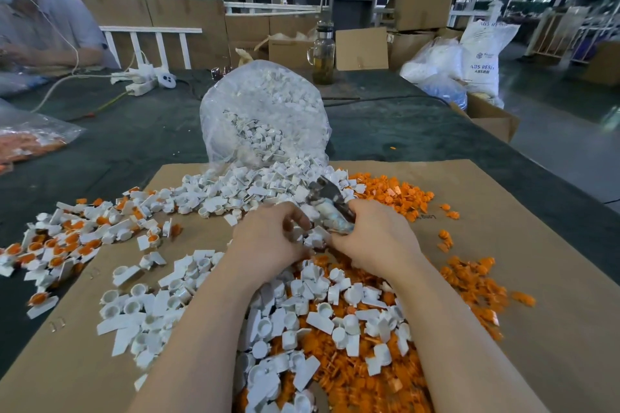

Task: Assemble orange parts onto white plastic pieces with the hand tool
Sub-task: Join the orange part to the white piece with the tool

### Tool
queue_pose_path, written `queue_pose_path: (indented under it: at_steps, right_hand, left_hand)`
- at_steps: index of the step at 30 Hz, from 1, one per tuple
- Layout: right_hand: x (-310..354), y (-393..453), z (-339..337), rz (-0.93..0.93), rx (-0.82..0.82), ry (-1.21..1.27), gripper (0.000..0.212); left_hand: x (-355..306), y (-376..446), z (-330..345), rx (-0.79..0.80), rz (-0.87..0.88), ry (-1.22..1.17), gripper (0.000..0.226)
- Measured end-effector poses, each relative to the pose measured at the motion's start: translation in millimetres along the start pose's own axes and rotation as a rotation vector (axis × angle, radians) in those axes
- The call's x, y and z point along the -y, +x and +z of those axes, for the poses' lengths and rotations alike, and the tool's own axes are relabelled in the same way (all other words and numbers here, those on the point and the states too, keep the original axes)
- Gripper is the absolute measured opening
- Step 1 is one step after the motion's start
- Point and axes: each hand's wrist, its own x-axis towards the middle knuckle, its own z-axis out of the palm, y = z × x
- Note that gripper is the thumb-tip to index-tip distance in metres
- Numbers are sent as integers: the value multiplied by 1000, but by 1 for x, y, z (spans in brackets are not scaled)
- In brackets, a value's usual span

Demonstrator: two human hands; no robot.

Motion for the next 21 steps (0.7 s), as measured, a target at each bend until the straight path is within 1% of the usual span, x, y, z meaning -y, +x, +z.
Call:
queue_pose_path:
  at_steps: [2, 4, 6, 9, 11, 13, 16, 18, 20, 21]
  right_hand:
    - [0, 1, -3, 15, -12, 39, 27]
    - [0, 1, -5, 20, -10, 85, 27]
    - [2, 1, -6, 26, -5, 140, 26]
    - [3, 0, -8, 23, 2, 172, 19]
    - [4, -2, -9, 18, -15, 202, 19]
    - [4, -3, -9, 18, -48, 274, 21]
    - [6, -4, -12, 24, -80, 397, 14]
    - [6, -5, -14, 35, -82, 498, 14]
    - [6, -6, -16, 28, -83, 625, 6]
    - [7, -6, -16, 13, -85, 686, 9]
  left_hand:
    - [-1, 2, 4, -9, 56, 22, 33]
    - [-1, 4, 8, -23, 69, 22, 39]
    - [-2, 6, 12, -40, 80, 20, 40]
    - [0, 6, 15, -48, 111, 27, 34]
    - [0, 6, 16, -57, 120, 9, 28]
    - [-2, 6, 15, -71, 98, -20, 23]
    - [-2, 5, 14, -114, 62, -63, 21]
    - [-3, 4, 11, -150, 41, -127, 15]
    - [-4, 4, 8, -180, 3, -230, 10]
    - [-4, 5, 7, -190, -26, -293, 7]
